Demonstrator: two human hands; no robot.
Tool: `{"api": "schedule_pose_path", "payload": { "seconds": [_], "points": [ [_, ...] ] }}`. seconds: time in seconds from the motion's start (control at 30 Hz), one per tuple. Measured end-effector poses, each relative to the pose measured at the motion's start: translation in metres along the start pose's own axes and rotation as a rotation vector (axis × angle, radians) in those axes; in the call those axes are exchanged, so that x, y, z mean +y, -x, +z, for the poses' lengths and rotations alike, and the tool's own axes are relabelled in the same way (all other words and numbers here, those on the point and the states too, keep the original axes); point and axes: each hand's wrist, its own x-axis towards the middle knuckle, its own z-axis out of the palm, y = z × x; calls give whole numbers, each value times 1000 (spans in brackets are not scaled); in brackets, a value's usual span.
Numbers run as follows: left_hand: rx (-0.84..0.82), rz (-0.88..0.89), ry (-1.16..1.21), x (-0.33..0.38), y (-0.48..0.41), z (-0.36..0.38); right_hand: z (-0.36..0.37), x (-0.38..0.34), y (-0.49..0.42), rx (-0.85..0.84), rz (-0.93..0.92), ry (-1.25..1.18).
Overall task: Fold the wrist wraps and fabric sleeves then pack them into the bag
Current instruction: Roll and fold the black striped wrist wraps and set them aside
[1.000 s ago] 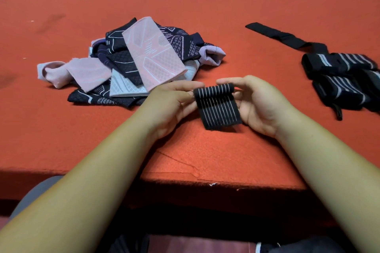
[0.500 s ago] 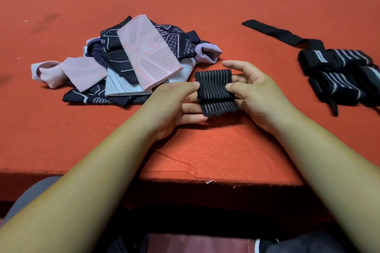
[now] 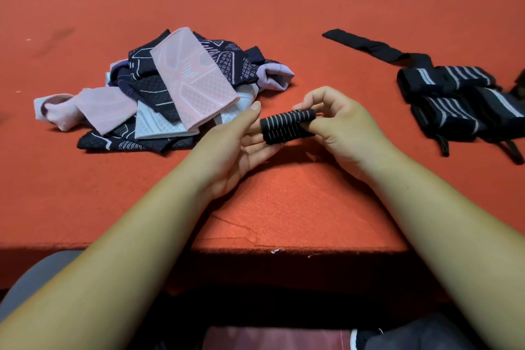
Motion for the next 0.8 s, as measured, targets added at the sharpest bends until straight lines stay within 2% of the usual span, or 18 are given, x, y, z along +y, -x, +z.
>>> {"api": "schedule_pose_path", "payload": {
  "seconds": [0.2,0.3,0.4,0.6,0.8],
  "points": [
    [3,2,4,0,-8,8,-16,-9,4,-63,92,-10],
    [-101,-5,-58,-1,-16,20,-28,-17,4,-16,205,-190],
    [-53,-8,-3,-7,-28,36,-43,-23,4,16,237,-277],
    [-33,35,17,-19,-42,94,-87,-12,-5,282,168,65],
    [-47,73,-132,-29,-56,145,-134,-17,-4,453,92,168]
  ]
}}
